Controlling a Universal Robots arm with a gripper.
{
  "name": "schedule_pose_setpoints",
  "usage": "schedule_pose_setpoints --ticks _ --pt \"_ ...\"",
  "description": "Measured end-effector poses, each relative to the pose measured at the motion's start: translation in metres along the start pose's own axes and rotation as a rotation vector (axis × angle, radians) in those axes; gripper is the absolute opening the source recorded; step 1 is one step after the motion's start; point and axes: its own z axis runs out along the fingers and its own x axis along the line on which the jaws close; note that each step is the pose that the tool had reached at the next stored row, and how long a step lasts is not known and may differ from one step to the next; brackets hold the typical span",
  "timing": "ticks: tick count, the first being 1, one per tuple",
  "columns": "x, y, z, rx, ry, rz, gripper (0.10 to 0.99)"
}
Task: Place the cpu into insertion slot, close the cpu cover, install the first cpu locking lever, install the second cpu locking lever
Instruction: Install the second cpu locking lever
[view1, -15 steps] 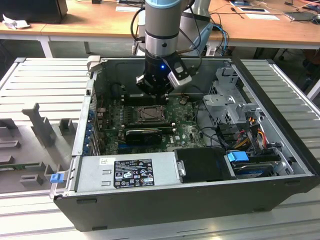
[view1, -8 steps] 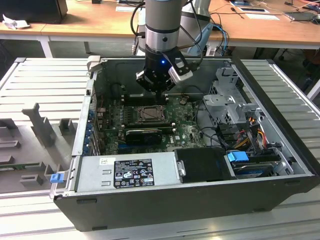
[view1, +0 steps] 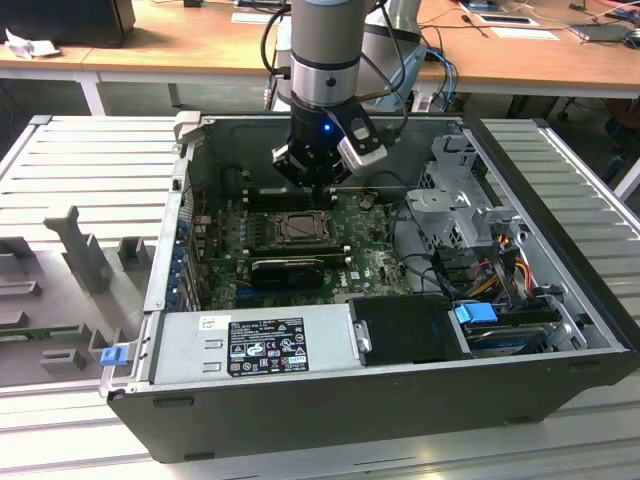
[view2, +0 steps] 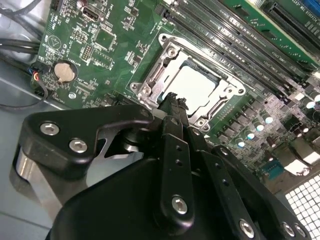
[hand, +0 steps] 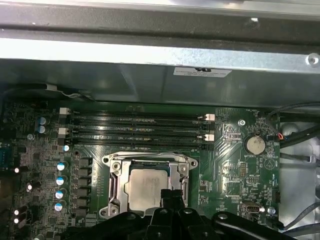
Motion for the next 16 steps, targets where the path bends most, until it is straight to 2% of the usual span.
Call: schedule_pose_setpoints --ticks 6,8,14,15,16 --pt "-0.0004 0.0007 -0.0122 0.000 0.0003 0.000 0.106" --pt "-0.0004 -0.0010 -0.0130 0.000 0.0006 0.000 0.106" --pt "0.0003 -0.0169 -0.0125 0.000 0.0008 0.000 0.106" --pt "0.0005 -0.0202 -0.0109 -0.001 0.0006 0.000 0.106" --pt "0.0010 -0.0273 -0.0060 -0.002 0.0008 0.000 0.106"
